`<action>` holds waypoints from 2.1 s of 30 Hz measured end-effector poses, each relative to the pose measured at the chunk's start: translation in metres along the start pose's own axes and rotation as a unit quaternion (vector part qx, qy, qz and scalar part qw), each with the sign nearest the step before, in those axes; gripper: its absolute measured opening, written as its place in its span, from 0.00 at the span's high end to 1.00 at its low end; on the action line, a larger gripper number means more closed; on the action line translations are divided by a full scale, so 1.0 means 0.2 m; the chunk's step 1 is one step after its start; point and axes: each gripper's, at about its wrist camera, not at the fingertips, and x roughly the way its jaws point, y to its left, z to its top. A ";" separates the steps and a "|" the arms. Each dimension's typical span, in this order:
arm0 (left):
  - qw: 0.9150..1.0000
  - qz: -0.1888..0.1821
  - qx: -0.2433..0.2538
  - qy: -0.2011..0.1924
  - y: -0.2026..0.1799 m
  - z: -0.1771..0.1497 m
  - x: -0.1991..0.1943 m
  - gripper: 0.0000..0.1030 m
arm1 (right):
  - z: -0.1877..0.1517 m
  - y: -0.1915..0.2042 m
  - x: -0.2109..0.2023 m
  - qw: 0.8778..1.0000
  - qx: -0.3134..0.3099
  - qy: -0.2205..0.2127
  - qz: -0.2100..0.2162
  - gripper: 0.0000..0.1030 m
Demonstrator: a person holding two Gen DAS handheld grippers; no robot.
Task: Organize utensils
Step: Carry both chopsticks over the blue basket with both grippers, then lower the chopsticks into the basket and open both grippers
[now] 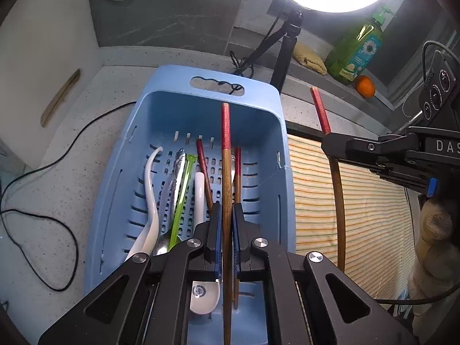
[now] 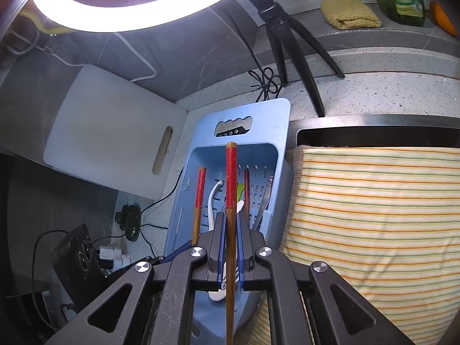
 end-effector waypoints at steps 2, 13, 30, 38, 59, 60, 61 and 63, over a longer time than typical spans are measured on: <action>1.000 0.001 -0.002 0.005 0.02 0.00 0.03 0.95 | 0.01 0.01 0.05 1.000 0.003 0.004 -0.004 0.94; 1.000 -0.006 -0.017 0.026 0.08 0.01 0.14 0.95 | 0.04 -0.01 0.27 0.999 0.013 0.026 -0.028 0.94; 0.998 -0.002 -0.030 0.059 0.12 0.03 0.26 0.95 | 0.07 -0.01 0.45 0.997 -0.003 0.043 -0.071 0.94; 0.997 0.005 -0.036 0.064 0.13 0.04 0.27 0.91 | 0.09 -0.02 0.43 0.997 -0.008 0.044 -0.070 0.91; 0.997 0.038 -0.044 0.042 0.08 -0.03 0.10 0.79 | 0.02 0.07 0.30 0.996 -0.053 0.049 -0.048 0.90; 0.997 0.041 -0.045 0.040 0.07 -0.04 0.09 0.78 | 0.01 0.07 0.29 0.996 -0.054 0.049 -0.047 0.87; 0.997 0.043 -0.046 0.039 0.06 -0.05 0.08 0.78 | 0.00 0.07 0.28 0.996 -0.056 0.049 -0.046 0.86; 0.997 0.047 -0.046 0.035 0.04 -0.06 0.07 0.78 | -0.02 0.07 0.26 0.996 -0.060 0.049 -0.046 0.83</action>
